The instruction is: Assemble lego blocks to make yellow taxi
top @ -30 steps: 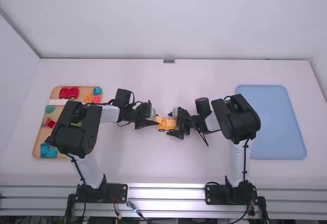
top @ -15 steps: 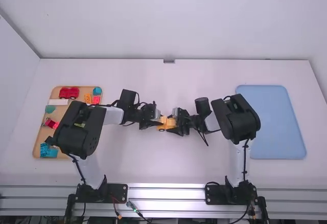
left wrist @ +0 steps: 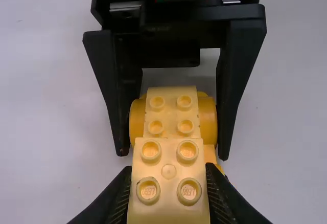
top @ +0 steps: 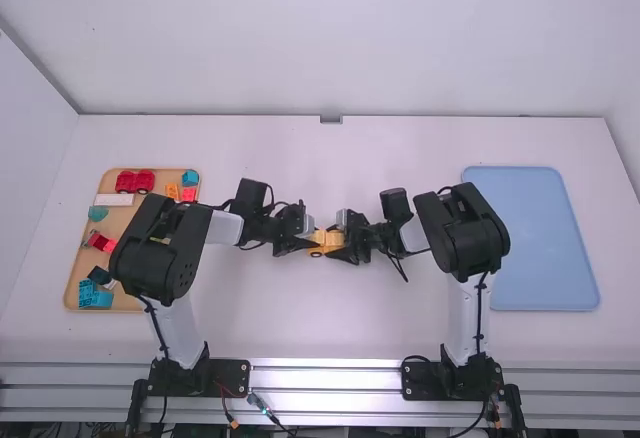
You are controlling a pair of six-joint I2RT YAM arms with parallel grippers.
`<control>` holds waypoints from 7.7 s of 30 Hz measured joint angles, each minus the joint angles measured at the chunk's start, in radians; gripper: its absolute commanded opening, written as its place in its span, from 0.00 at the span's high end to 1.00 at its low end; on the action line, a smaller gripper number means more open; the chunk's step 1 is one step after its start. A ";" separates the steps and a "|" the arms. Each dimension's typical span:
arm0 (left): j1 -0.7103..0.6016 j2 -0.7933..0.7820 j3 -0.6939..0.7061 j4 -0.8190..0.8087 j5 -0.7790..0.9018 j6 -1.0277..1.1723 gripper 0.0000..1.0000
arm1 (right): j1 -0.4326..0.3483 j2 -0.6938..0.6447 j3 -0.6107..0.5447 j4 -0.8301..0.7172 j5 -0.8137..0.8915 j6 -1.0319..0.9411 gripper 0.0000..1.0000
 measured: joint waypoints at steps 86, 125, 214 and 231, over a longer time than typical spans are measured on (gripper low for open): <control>-0.034 -0.088 -0.075 0.002 -0.048 -0.236 0.24 | 0.015 0.000 0.008 0.011 0.029 -0.011 0.34; 0.274 -0.737 0.167 -0.418 -0.734 -0.815 0.01 | 0.002 -0.002 0.028 -0.075 -0.011 -0.068 0.47; 0.594 0.268 0.908 -1.107 -0.995 -0.999 0.43 | -0.045 -0.522 0.241 -0.972 0.669 -0.210 0.01; 0.594 0.266 0.814 -0.937 -0.968 -0.969 0.48 | -0.045 -0.522 0.167 -0.857 0.669 -0.210 0.01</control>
